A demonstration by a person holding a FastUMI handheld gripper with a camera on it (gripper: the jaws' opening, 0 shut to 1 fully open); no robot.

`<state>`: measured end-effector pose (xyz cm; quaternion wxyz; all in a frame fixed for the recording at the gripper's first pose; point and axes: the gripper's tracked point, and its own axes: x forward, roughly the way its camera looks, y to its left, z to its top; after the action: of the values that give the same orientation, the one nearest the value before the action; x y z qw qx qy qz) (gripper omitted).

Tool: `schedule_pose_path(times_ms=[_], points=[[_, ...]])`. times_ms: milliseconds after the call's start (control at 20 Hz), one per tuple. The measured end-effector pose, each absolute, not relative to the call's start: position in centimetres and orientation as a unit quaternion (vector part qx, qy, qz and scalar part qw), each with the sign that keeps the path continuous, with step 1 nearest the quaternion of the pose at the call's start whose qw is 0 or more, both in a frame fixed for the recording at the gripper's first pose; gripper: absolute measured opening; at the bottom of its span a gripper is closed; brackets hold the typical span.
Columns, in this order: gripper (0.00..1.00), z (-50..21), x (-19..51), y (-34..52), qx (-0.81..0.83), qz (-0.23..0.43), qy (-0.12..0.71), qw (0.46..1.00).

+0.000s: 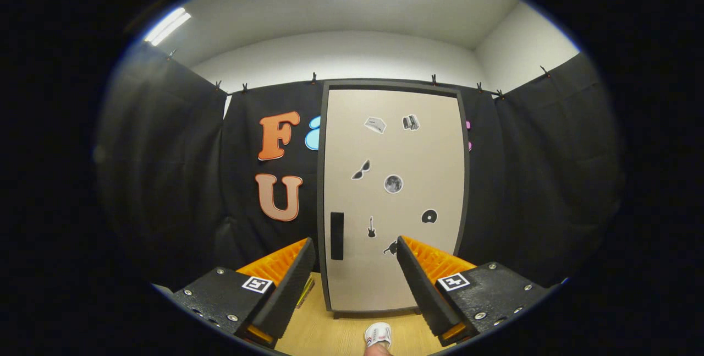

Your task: Open the shoe cabinet door, grab the shoes and put them into the shoe cabinet, then close the shoe cabinet door.

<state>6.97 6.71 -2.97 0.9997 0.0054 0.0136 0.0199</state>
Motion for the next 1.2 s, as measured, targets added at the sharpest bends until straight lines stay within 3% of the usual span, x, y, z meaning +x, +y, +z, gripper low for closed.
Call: schedule_pose_path(times_ms=[1200], points=[[0.88,-11.6,24.3,11.1,0.008,0.025,0.061,0.998]])
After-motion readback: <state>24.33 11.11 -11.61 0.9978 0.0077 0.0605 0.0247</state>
